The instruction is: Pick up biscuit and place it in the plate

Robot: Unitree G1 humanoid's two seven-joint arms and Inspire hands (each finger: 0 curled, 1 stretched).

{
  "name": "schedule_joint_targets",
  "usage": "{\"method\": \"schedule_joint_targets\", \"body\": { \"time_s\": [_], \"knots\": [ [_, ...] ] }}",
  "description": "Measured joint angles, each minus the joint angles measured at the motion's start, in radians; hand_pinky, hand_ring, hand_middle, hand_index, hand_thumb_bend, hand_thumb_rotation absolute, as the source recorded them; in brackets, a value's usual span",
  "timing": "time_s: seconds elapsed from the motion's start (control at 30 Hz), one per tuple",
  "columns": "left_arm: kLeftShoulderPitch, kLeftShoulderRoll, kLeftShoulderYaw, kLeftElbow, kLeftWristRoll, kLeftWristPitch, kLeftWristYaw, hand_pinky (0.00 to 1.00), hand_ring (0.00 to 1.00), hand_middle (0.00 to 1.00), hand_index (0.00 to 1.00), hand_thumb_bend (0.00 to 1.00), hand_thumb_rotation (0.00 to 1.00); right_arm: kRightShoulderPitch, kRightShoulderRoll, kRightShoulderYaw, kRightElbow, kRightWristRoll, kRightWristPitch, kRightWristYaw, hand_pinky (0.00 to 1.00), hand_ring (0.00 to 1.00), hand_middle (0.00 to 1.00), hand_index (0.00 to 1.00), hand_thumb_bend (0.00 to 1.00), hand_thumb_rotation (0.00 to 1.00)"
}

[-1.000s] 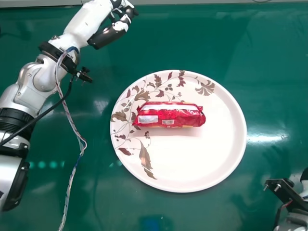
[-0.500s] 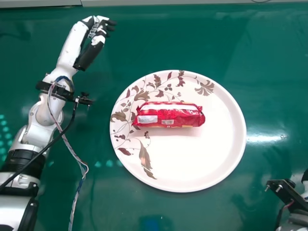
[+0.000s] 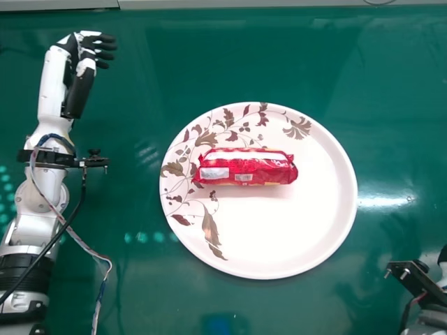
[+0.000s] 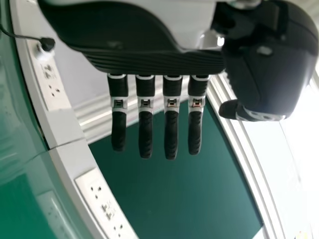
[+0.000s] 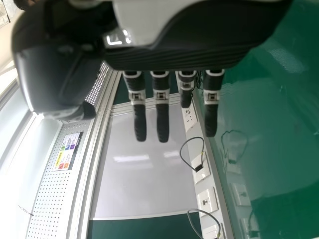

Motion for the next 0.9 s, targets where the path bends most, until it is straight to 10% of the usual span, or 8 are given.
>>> {"method": "schedule_joint_targets", "body": {
  "time_s": [0.9],
  "knots": [
    [0.096,-0.052,0.058,-0.163,-0.129,0.144,-0.076,0.53,0.59,0.62,0.63,0.26,0.20,-0.054,-0.015,-0.001,0.024,-0.028,0.017,-0.006,0.67,0.74,0.73,0.65,0.62,0.20]
  ]
}}
